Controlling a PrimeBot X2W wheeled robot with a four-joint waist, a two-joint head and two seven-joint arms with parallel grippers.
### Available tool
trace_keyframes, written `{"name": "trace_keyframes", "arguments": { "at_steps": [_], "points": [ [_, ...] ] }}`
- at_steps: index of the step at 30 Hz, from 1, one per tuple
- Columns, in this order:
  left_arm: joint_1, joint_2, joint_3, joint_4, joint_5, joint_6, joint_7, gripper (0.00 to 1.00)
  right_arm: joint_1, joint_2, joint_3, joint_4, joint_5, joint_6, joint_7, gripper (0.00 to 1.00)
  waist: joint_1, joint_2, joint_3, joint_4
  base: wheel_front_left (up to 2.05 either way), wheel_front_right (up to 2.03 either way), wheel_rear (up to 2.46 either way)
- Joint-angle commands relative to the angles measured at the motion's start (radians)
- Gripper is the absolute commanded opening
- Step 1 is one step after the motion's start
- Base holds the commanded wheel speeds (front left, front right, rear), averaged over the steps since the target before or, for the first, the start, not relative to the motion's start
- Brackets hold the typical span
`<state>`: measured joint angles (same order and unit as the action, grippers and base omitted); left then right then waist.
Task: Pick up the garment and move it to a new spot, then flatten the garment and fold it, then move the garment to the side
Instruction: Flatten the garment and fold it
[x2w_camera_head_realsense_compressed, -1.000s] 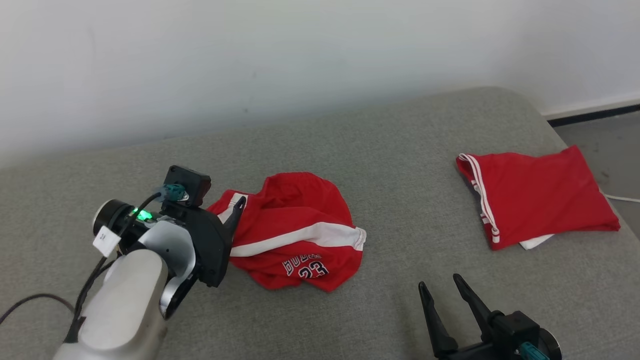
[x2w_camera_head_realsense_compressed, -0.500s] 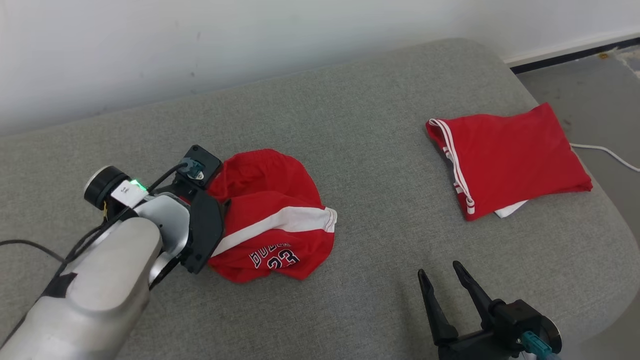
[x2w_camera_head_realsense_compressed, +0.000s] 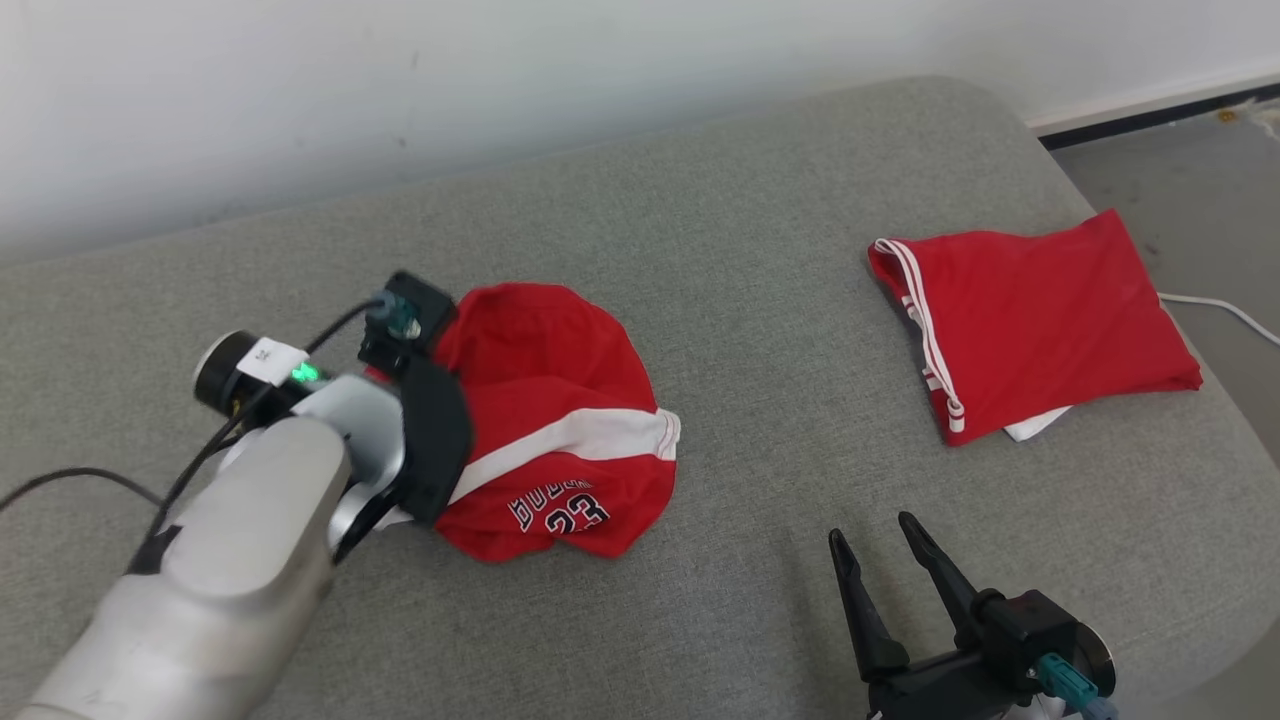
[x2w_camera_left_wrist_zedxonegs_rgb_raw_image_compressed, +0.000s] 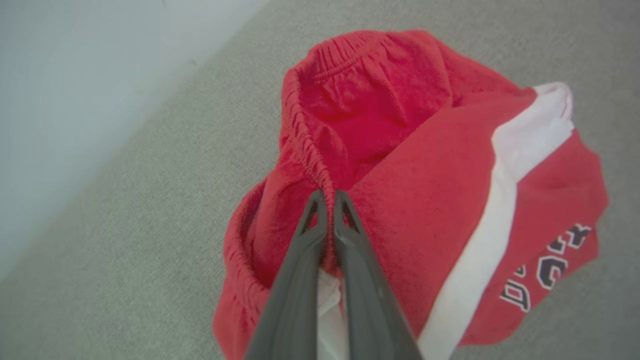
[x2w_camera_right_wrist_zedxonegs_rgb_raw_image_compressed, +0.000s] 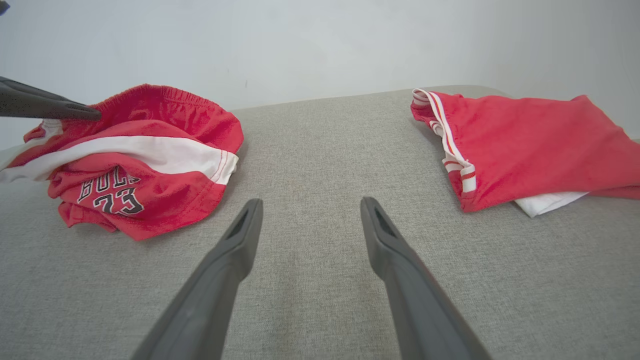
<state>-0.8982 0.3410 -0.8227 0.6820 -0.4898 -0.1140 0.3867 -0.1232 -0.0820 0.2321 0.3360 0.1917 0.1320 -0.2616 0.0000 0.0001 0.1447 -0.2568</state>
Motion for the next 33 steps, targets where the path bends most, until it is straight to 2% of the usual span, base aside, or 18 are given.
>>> {"name": "trace_keyframes", "arguments": {
  "at_steps": [1,10,14,17,20,23,26,33],
  "points": [
    [-0.001,-0.028,0.029,-0.01,-0.031,0.014,-0.033,0.0,-0.001,0.002,0.002,0.001,0.002,-0.003,-0.004,1.0,0.0,-0.0001,-0.009,0.007,0.0,0.0,0.0],
    [-0.038,-0.228,0.295,-0.05,-0.297,0.088,-0.265,0.0,-0.002,0.01,0.017,0.016,0.01,-0.003,-0.003,1.0,0.0,-0.0001,-0.044,0.009,0.0,0.0,0.0],
    [-0.066,-0.272,0.379,-0.077,-0.393,0.112,-0.344,0.0,0.009,0.011,0.011,0.021,0.011,-0.003,-0.003,1.0,0.0,-0.0001,-0.064,0.013,0.0,0.0,0.0],
    [-0.082,-0.288,0.403,-0.111,-0.462,0.131,-0.385,0.0,0.021,0.012,0.004,0.024,0.008,-0.003,-0.003,1.0,0.0,-0.0001,-0.083,0.022,0.0,0.0,0.0],
    [-0.091,-0.292,0.376,-0.166,-0.559,0.149,-0.402,0.0,0.03,0.014,-0.002,0.023,0.01,-0.003,-0.003,1.0,0.0,-0.0001,-0.098,0.038,0.0,0.0,0.0],
    [-0.083,-0.29,0.307,-0.205,-0.63,0.193,-0.416,0.0,0.03,0.017,-0.008,0.017,0.014,-0.003,-0.003,1.0,0.0,-0.0001,-0.098,0.062,0.0,0.0,0.0],
    [-0.027,-0.288,0.249,-0.181,-0.631,0.228,-0.41,0.0,0.027,0.02,-0.009,0.011,0.017,-0.003,-0.003,1.0,0.0,-0.0001,-0.099,0.089,0.0,0.0,0.0],
    [0.113,-0.242,0.213,-0.123,-0.64,0.253,-0.376,0.0,0.04,0.022,-0.03,0.002,0.013,-0.003,-0.003,1.0,0.0,-0.0001,-0.089,0.15,0.0,0.0,0.0]
  ]
}}
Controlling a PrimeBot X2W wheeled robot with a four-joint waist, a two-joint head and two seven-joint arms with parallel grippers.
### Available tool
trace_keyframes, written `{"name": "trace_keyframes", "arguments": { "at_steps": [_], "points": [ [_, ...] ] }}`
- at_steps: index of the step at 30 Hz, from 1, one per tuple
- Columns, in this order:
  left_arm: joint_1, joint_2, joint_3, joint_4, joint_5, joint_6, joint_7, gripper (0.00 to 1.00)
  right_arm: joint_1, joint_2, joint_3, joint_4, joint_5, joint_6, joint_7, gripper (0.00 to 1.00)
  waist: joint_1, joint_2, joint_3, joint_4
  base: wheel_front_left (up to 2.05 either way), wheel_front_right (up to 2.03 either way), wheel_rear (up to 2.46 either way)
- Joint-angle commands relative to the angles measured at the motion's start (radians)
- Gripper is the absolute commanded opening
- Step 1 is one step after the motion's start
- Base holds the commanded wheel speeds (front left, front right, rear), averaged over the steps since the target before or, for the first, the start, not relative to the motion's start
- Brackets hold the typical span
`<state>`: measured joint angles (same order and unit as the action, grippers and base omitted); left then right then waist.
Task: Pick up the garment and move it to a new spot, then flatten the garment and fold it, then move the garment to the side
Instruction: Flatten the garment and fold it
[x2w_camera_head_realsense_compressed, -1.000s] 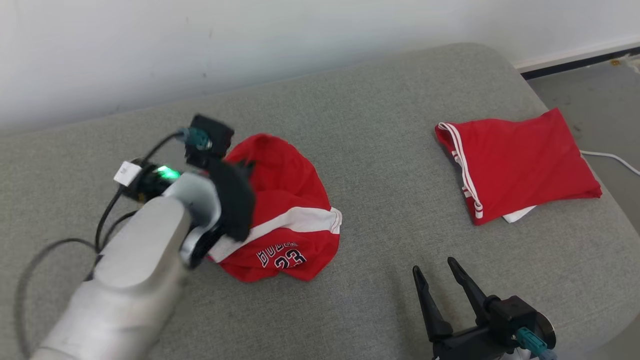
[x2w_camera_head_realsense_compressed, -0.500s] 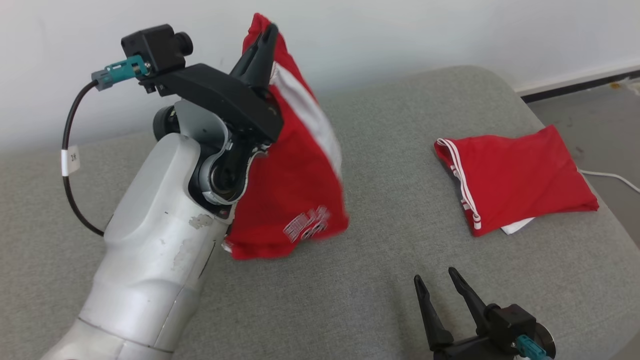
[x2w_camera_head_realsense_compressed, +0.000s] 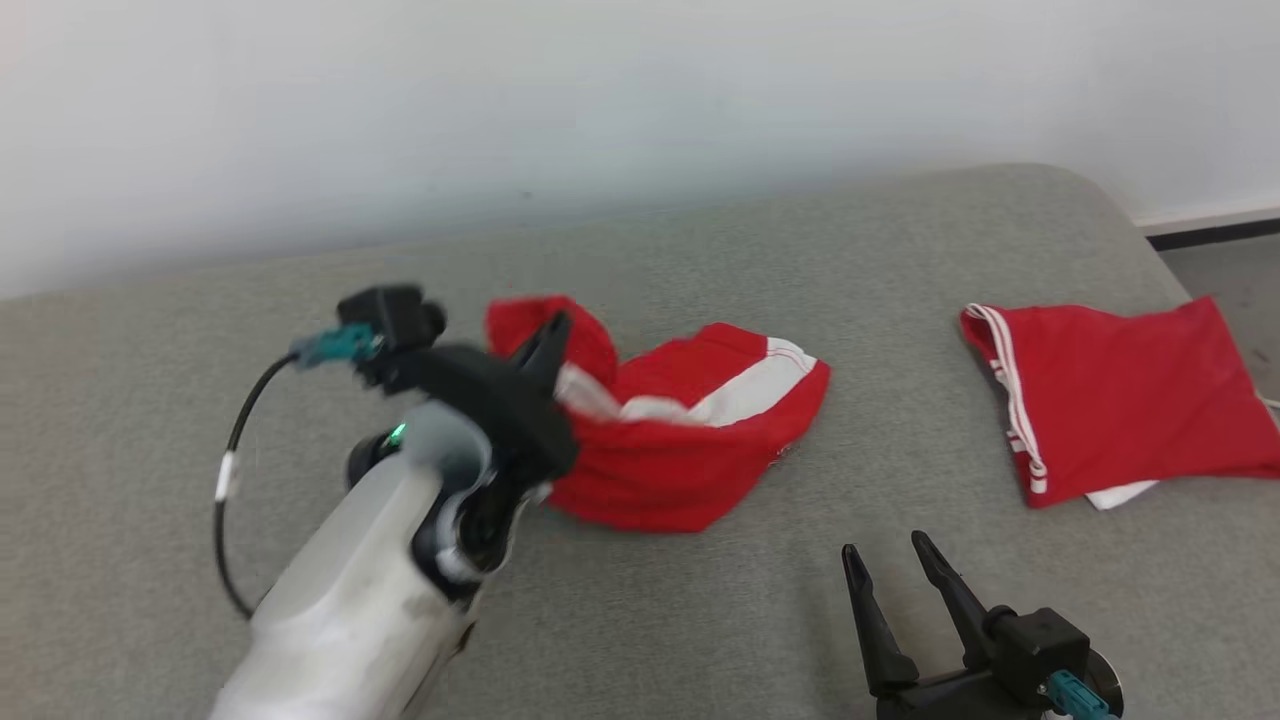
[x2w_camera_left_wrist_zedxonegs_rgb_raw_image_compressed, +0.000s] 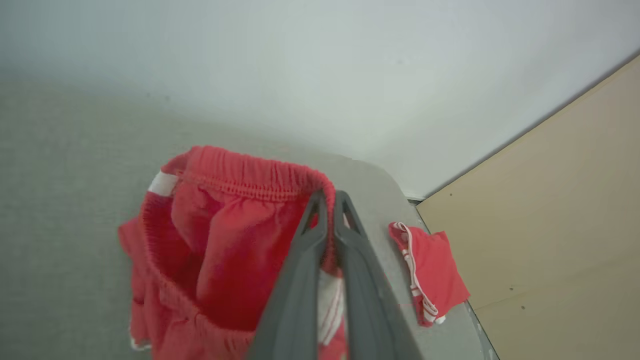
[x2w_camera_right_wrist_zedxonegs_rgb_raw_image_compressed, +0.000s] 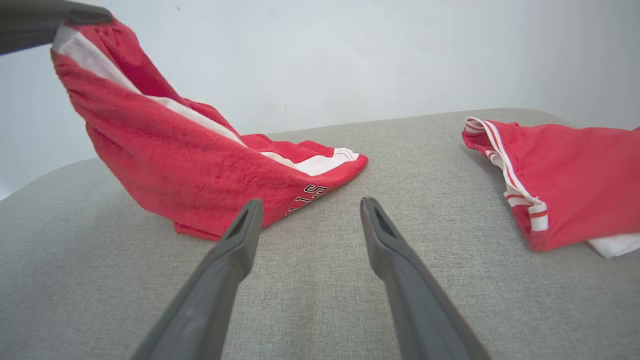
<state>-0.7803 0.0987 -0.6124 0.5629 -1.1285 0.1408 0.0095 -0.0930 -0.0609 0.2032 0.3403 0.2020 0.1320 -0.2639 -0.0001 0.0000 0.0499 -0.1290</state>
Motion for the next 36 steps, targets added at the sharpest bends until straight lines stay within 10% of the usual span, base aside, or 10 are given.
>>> {"name": "trace_keyframes", "arguments": {
  "at_steps": [1,11,12,13,23,36],
  "points": [
    [0.02,0.015,0.0,0.004,0.004,0.001,-0.003,0.0,0.01,0.002,-0.001,-0.003,0.001,-0.003,0.0,1.0,0.0001,0.0,0.006,0.029,0.0,0.0,0.0],
    [0.16,0.13,0.008,0.122,0.081,0.043,-0.165,0.02,0.0,0.005,0.015,0.006,-0.002,-0.003,0.0,1.0,0.0001,0.0,0.003,0.053,0.0,0.0,0.0],
    [0.17,0.133,0.006,0.133,0.088,0.038,-0.184,0.94,-0.001,0.005,0.018,0.008,0.0,-0.003,0.0,1.0,0.0001,0.0,-0.001,0.05,0.0,0.0,0.0],
    [0.179,0.136,0.002,0.142,0.095,0.032,-0.199,1.0,-0.001,0.003,0.021,0.009,0.0,-0.003,0.0,1.0,0.0001,0.0,-0.004,0.047,0.0,0.0,0.0],
    [0.33,0.191,0.161,-0.022,0.344,0.008,-0.274,1.0,0.026,-0.015,-0.01,-0.002,-0.008,-0.003,0.0,1.0,0.0001,0.0,-0.046,0.036,0.0,0.0,0.0],
    [0.749,0.094,0.472,-0.397,0.726,-0.045,-0.274,1.0,0.033,-0.026,-0.064,-0.017,-0.021,-0.003,0.004,1.0,0.0001,0.0,-0.086,0.071,0.0,0.0,0.0]
  ]
}}
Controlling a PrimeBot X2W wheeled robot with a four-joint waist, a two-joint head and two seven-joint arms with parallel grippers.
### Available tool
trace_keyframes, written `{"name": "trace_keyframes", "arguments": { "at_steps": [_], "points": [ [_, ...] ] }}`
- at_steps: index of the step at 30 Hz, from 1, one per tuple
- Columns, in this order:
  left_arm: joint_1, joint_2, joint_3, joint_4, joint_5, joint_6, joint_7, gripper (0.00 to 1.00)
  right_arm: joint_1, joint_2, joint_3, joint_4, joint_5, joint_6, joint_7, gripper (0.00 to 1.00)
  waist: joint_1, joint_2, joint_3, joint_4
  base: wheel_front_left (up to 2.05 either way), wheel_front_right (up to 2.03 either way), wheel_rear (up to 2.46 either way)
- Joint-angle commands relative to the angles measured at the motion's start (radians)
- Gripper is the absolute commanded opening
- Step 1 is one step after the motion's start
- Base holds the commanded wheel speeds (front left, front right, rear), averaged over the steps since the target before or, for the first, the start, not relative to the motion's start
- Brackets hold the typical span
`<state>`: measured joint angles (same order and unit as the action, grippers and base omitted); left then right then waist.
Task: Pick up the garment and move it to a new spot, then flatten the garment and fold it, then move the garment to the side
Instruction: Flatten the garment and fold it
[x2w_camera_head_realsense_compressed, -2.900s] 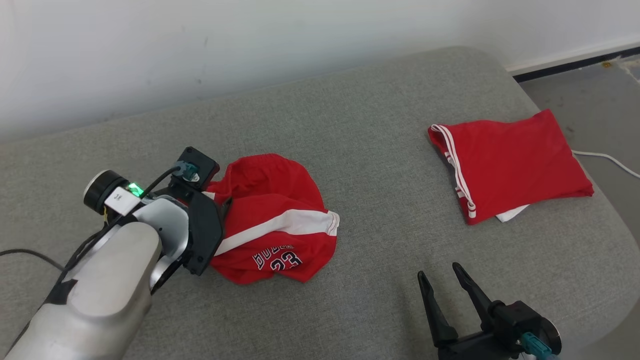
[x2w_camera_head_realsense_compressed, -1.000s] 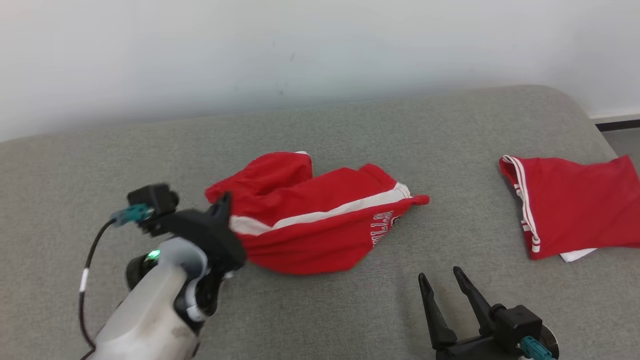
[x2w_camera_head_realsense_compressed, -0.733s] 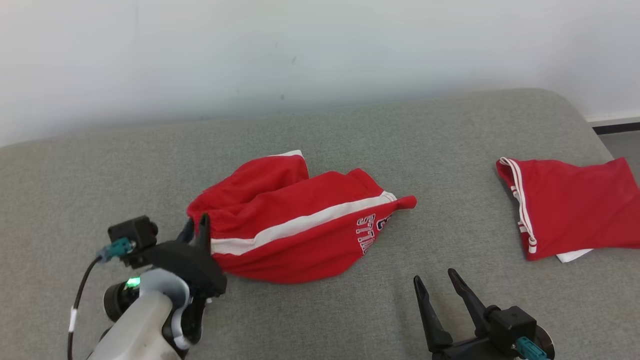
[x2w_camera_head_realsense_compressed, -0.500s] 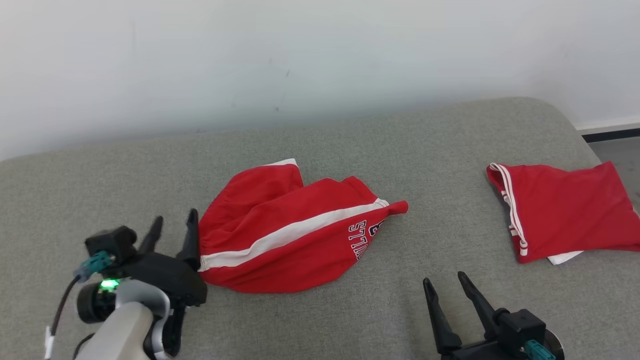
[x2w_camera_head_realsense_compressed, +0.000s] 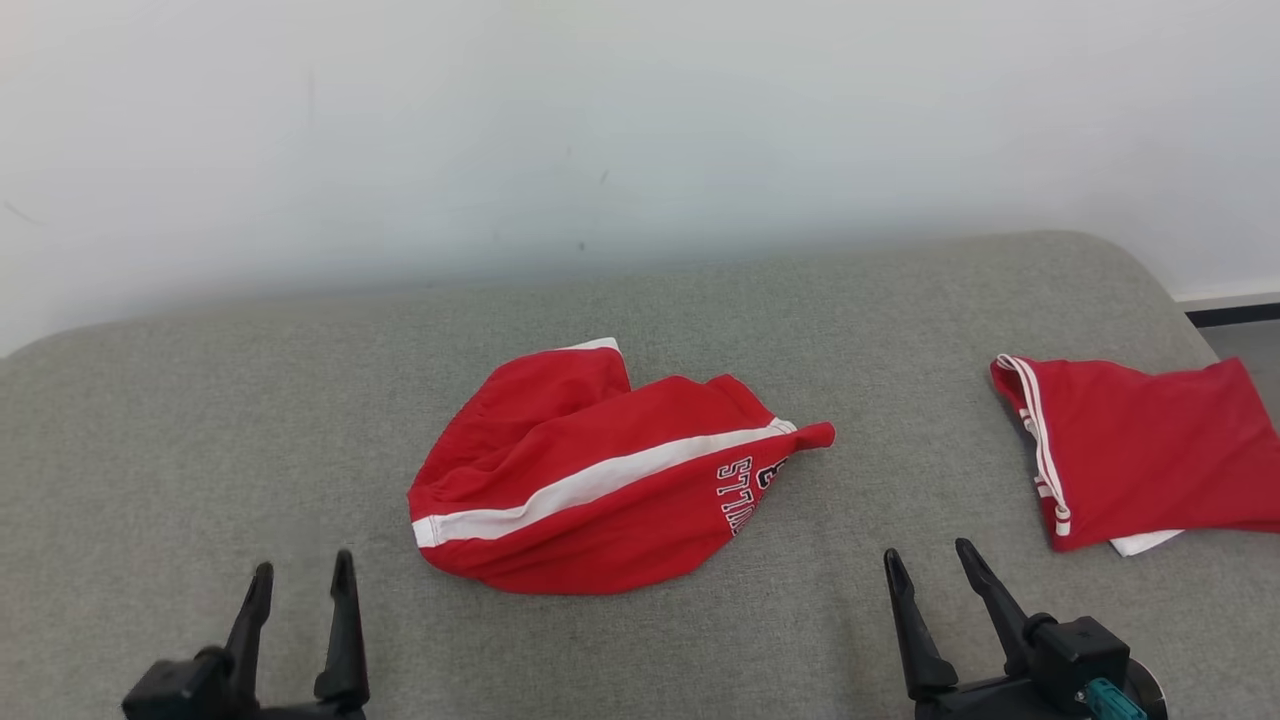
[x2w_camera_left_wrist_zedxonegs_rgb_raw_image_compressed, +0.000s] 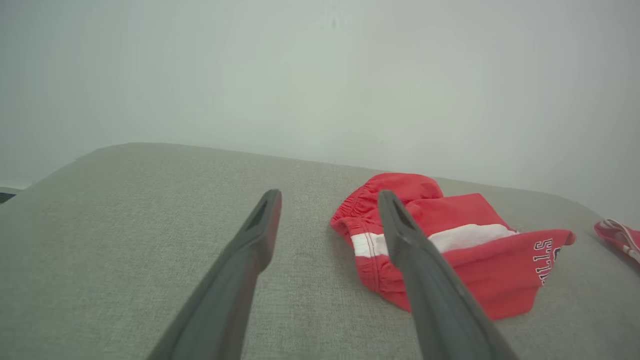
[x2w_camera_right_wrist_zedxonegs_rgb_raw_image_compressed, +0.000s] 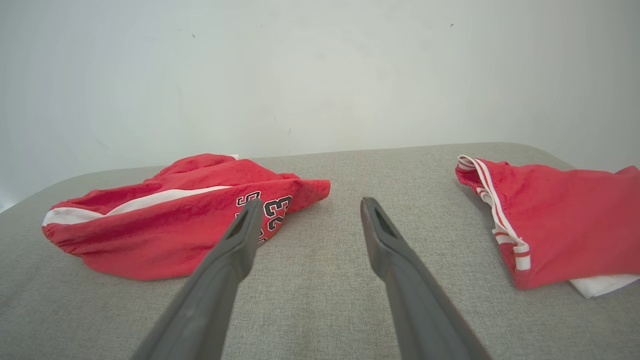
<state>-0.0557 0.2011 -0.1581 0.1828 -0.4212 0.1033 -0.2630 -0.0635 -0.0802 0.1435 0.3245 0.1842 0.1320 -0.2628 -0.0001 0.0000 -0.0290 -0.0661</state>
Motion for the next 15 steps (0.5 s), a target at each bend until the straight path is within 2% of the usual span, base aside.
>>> {"name": "trace_keyframes", "arguments": {
  "at_steps": [1,15],
  "points": [
    [0.044,-0.015,0.032,-0.022,0.035,-0.016,-0.001,1.0,0.001,-0.007,-0.006,-0.001,-0.004,-0.003,0.003,1.0,0.0001,0.0,-0.009,0.01,0.0,0.0,0.0],
    [0.168,-0.086,0.129,-0.056,0.16,-0.06,-0.002,1.0,-0.001,-0.003,-0.036,0.017,-0.01,-0.003,0.005,1.0,0.0001,0.0,-0.034,0.045,0.0,0.0,0.0]
  ]
}}
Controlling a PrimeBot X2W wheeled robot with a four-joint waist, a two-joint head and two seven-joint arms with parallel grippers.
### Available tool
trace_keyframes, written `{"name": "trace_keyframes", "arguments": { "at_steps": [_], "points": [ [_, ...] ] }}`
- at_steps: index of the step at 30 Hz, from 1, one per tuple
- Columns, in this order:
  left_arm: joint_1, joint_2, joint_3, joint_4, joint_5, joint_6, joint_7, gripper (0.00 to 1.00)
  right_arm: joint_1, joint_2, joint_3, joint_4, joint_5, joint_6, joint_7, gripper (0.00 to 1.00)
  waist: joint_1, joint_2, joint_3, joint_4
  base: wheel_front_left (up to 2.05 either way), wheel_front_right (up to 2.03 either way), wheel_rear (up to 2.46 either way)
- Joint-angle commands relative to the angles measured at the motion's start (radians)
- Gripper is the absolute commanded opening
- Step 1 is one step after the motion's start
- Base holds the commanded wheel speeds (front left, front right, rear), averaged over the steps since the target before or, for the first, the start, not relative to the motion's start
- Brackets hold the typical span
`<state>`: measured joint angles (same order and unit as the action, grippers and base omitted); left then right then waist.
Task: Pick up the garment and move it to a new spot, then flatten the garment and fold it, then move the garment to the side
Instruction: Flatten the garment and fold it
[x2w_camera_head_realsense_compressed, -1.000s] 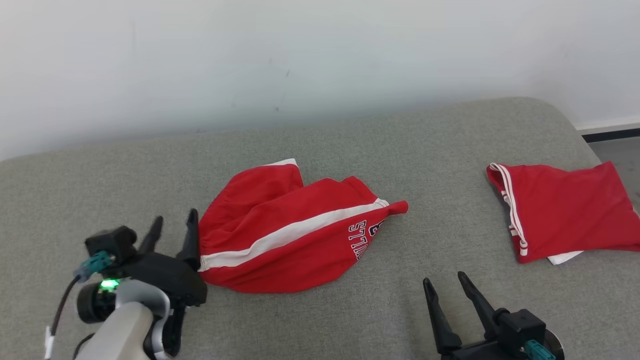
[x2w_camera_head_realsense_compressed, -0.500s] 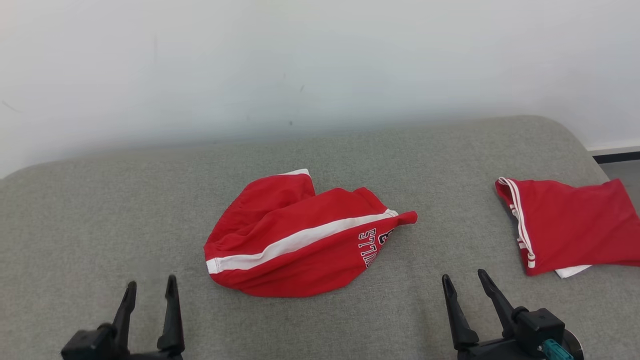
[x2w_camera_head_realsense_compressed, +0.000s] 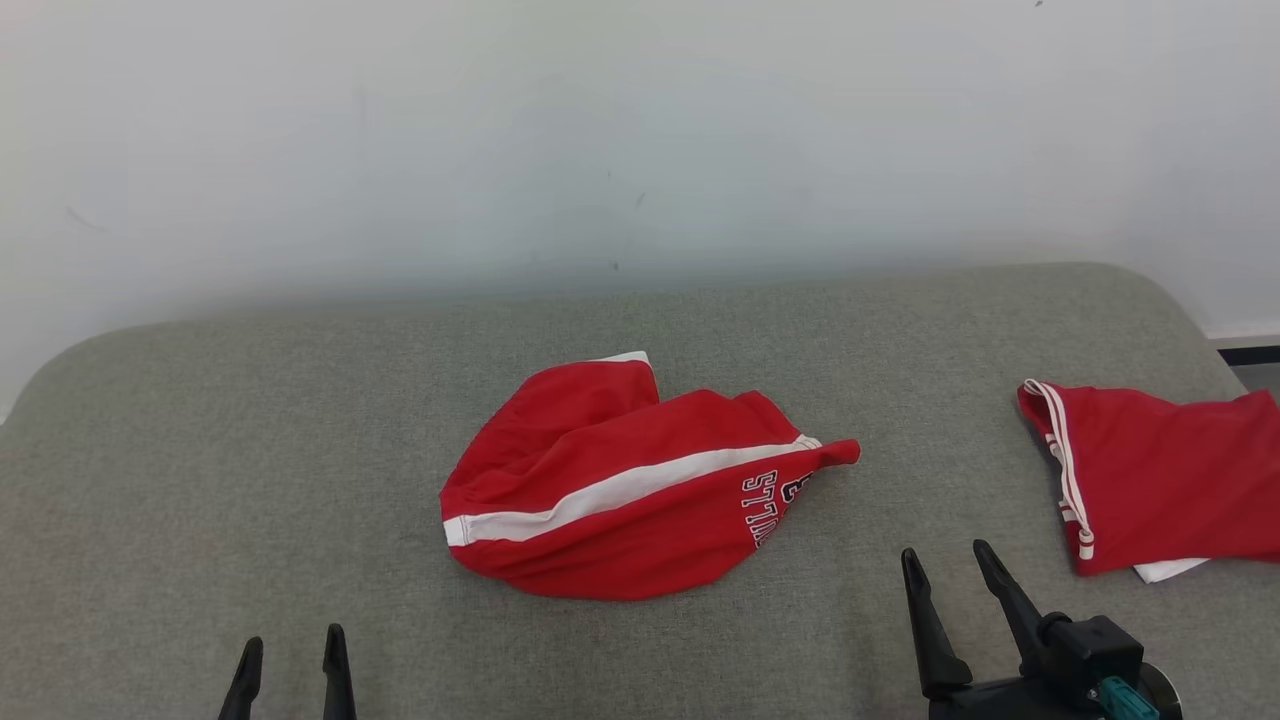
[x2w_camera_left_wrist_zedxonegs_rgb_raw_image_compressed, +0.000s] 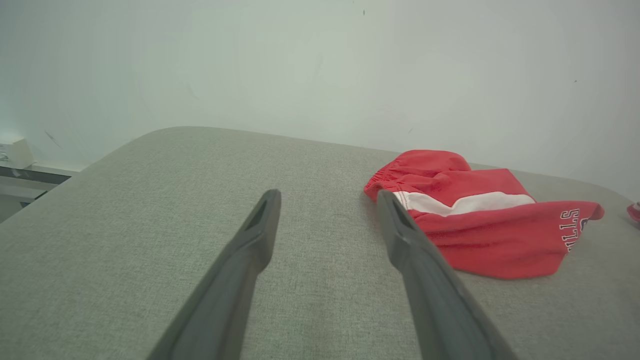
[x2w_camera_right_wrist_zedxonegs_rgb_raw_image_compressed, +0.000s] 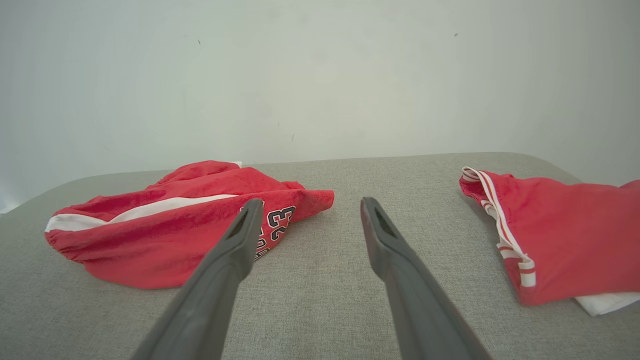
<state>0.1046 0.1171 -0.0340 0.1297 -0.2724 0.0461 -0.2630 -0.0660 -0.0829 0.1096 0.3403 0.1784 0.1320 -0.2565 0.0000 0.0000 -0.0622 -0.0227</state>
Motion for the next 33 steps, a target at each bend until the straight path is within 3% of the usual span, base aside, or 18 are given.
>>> {"name": "trace_keyframes", "arguments": {
  "at_steps": [1,24,33],
  "points": [
    [0.008,-0.005,0.009,-0.002,0.016,-0.006,-0.002,1.0,0.003,0.001,-0.002,0.002,-0.004,-0.003,-0.002,1.0,0.0,0.0,-0.001,0.003,0.0,0.0,0.0],
    [0.02,-0.056,0.033,0.008,0.077,-0.05,-0.002,1.0,0.013,0.016,-0.004,0.011,0.001,-0.003,-0.006,1.0,0.0,0.0,-0.002,0.012,0.0,0.0,0.0],
    [-0.075,-0.058,-0.024,0.097,0.075,-0.078,0.04,1.0,-0.086,-0.026,0.027,0.023,-0.003,-0.003,0.047,1.0,0.0,0.0,0.025,0.022,0.0,0.0,0.0]
  ]
}}
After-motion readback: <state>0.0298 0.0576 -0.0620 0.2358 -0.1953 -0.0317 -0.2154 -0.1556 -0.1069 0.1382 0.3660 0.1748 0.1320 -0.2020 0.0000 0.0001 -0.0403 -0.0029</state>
